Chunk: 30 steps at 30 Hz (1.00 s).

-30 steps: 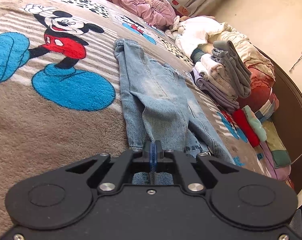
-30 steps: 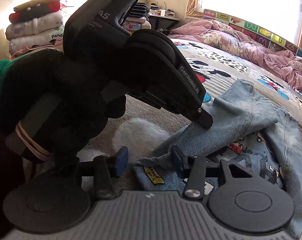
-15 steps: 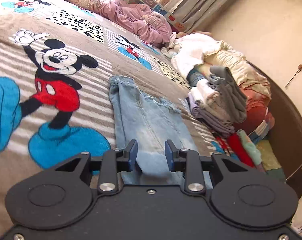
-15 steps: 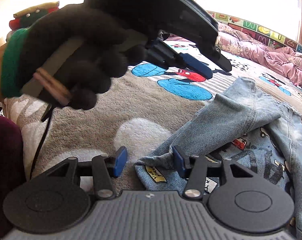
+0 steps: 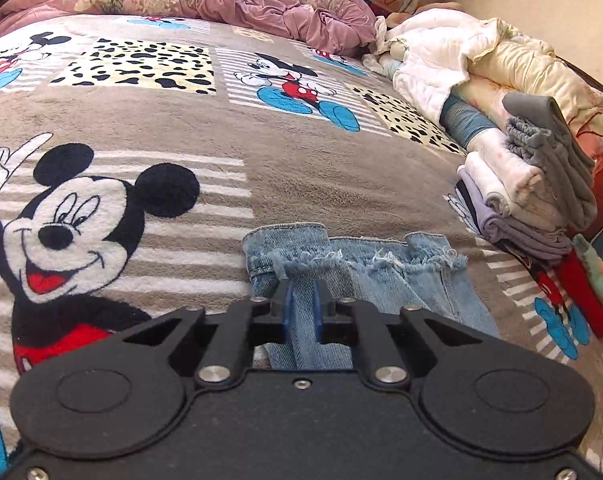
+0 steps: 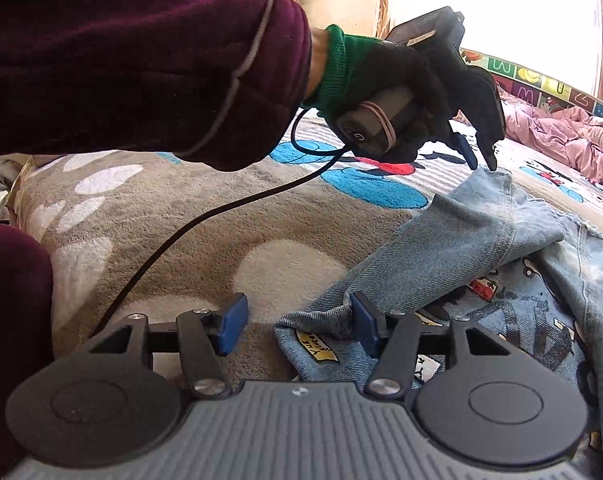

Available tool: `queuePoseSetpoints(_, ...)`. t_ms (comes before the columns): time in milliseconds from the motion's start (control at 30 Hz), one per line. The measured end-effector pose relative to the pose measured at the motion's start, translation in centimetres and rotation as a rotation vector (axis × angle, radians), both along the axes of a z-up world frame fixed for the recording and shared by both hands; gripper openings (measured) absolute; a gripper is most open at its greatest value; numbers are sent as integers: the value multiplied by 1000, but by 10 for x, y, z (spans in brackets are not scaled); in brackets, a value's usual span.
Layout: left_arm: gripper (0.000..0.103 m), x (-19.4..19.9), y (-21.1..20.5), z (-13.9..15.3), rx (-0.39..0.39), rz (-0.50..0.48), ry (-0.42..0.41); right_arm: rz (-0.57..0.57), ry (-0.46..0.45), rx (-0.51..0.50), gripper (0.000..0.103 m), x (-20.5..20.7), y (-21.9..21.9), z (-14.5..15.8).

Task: Fold clothes
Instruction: 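Grasp the folded jacket edge with the left gripper while the right gripper hovers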

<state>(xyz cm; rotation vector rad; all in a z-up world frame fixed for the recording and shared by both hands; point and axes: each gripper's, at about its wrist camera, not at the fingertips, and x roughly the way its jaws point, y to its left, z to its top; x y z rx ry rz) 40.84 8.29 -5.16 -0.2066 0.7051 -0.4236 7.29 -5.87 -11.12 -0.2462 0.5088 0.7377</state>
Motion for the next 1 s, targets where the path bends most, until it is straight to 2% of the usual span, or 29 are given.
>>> queuePoseSetpoints(167,0,-1,-7,9,22,-33,-84,4,9,11,59,4,-1,1)
queuePoseSetpoints(233,0,0,-5,13,17,-8,-105,4,10,12,59,6,-1,1)
queuePoseSetpoints(367,0,15,3,1,-20,23,-1,4,11,14,59,6,-1,0)
queuePoseSetpoints(400,10,14,5,-1,-23,27,12,4,11,15,59,6,-1,0)
queuePoseSetpoints(467,19,13,5,-6,-14,27,26,4,11,16,59,6,-1,0)
queuePoseSetpoints(533,19,14,3,-9,-15,8,27,4,11,17,59,6,0,0)
queuePoseSetpoints(600,19,17,-4,-15,36,6,34,5,11,19,59,6,0,0)
queuePoseSetpoints(633,16,19,-6,-19,59,9,42,5,11,19,59,6,0,0)
queuePoseSetpoints(667,0,21,-7,-22,78,11,45,5,11,18,59,6,0,0)
queuePoseSetpoints(733,0,15,-5,-16,59,17,-8,4,10,18,59,6,0,0)
queuePoseSetpoints(800,0,9,4,-5,-29,29,-80,5,11,20,59,6,0,0)
queuePoseSetpoints(900,0,20,2,-14,-6,39,-49,4,7,19,59,5,1,-1)
queuePoseSetpoints(1000,0,29,-9,-34,89,29,4,4,4,17,59,4,1,-1)
